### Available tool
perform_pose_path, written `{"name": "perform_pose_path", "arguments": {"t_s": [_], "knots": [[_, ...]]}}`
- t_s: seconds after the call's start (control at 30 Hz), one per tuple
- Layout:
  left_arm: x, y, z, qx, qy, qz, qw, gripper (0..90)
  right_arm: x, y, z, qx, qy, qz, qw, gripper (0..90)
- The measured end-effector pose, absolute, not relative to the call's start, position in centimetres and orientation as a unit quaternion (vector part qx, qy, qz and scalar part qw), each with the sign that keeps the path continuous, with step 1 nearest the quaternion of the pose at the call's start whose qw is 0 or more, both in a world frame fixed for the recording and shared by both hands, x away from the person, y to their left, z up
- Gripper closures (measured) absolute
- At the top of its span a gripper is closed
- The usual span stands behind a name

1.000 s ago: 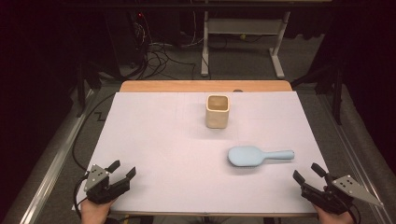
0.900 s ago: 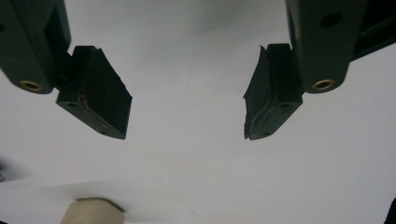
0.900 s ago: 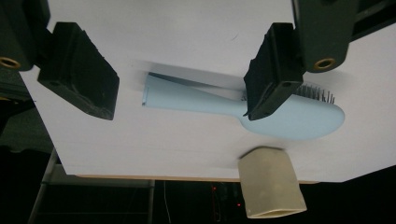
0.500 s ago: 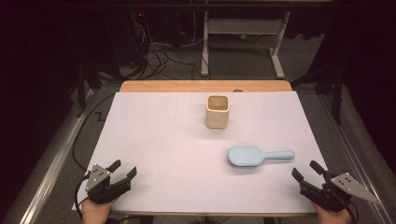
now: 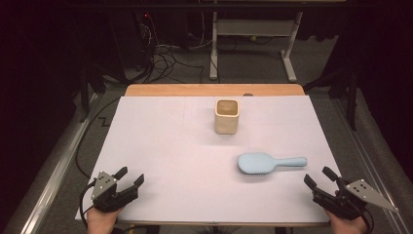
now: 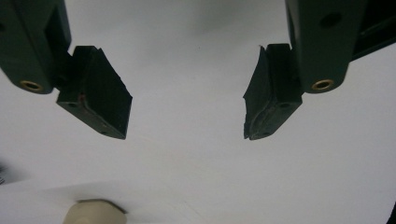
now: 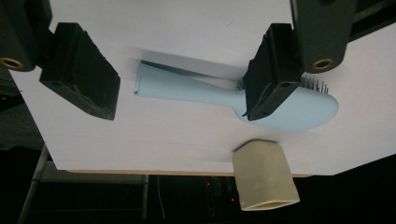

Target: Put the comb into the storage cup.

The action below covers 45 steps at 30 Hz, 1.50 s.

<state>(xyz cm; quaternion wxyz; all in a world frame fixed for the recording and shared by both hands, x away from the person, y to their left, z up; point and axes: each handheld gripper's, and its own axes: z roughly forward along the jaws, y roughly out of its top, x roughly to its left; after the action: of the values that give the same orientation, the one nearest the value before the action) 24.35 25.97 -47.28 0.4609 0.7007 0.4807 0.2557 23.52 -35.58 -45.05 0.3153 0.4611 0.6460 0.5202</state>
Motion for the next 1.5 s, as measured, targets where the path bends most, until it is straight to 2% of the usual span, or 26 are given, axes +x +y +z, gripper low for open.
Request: {"name": "perform_pose_path", "arguments": {"t_s": [1.5], "knots": [[25.7, 24.8, -47.3, 0.713, 0.46, 0.242, 0.471, 32.8, 26.2, -32.5, -44.2, 0.433, 0.664, 0.529, 0.304, 27.0]]}}
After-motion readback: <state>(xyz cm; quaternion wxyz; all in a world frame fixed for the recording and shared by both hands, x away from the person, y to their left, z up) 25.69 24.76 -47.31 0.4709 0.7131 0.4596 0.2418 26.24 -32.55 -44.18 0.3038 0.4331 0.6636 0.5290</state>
